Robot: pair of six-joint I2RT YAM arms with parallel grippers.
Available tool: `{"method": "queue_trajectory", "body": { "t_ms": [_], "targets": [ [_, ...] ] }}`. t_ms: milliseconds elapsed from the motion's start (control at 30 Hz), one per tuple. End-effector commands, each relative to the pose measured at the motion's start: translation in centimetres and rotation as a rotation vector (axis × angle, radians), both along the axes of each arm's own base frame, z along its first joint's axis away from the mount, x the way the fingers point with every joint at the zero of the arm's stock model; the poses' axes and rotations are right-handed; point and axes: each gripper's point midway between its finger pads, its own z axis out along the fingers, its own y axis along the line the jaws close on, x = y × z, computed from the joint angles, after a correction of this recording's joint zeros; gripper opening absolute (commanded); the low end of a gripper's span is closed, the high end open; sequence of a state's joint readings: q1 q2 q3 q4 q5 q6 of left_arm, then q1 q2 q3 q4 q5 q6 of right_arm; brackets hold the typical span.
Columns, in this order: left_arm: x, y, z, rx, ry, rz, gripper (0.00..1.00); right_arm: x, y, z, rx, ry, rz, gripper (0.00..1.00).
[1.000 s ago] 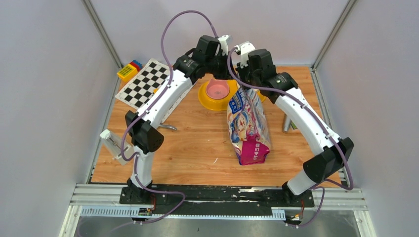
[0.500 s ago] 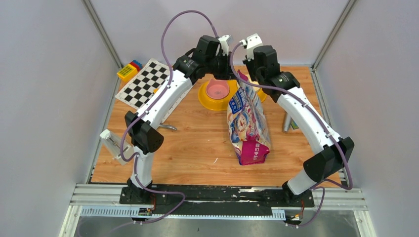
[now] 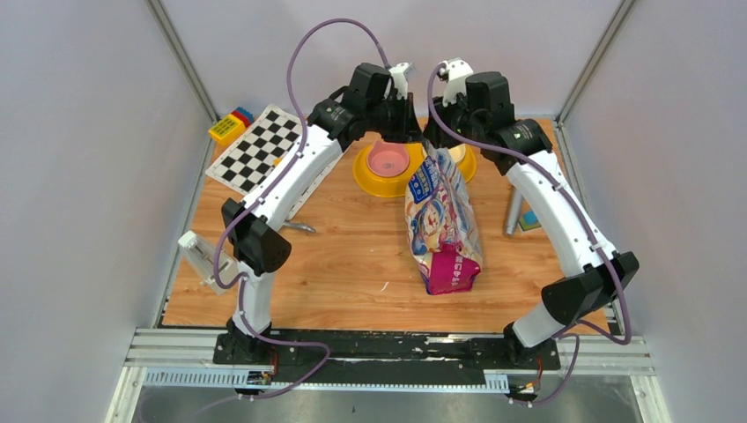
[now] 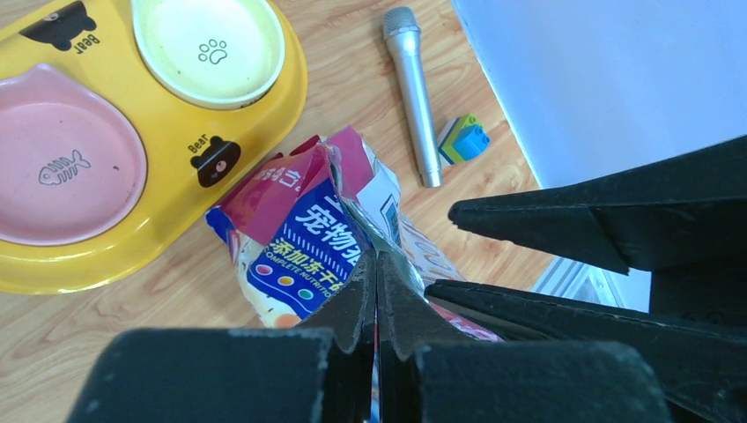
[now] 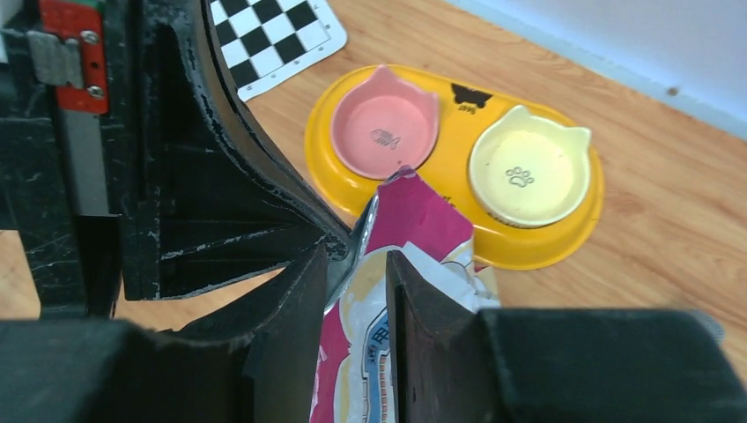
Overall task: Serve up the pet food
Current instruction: Open the pet food bag at the center of the board.
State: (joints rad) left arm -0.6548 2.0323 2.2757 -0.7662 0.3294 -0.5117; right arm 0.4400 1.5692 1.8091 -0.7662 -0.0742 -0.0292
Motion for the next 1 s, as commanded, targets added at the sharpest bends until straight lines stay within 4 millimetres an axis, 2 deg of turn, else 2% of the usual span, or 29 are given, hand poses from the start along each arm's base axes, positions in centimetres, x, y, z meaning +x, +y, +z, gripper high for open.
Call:
{"method": "queue_trajectory", "body": {
  "t_ms": [0, 300, 633, 967],
  "targets": [
    [-2.1, 0.2, 3.2, -0.050, -0.046, -0.065, 0.00, -1.0, 1.3, 0.0, 0.106, 0.100, 0.056, 0.31],
    [-2.4, -0.2, 3.4, -0.070, -0.038, -0.090, 0.00, -1.2, 0.5, -2.0, 0.135, 0.186, 0.078, 0.28],
    [-2.5, -0.2, 3.5, -0.071, -0.041, -0.093, 0.00, -1.2, 1.3, -2.9, 0.148, 0.236, 0.106, 0.29],
    [-2.5, -0.2, 3.5, -0.072, -0.040, -0.093, 0.00, -0.4, 0.2, -3.6, 0.101, 0.232, 0.038, 0.28]
  ]
}}
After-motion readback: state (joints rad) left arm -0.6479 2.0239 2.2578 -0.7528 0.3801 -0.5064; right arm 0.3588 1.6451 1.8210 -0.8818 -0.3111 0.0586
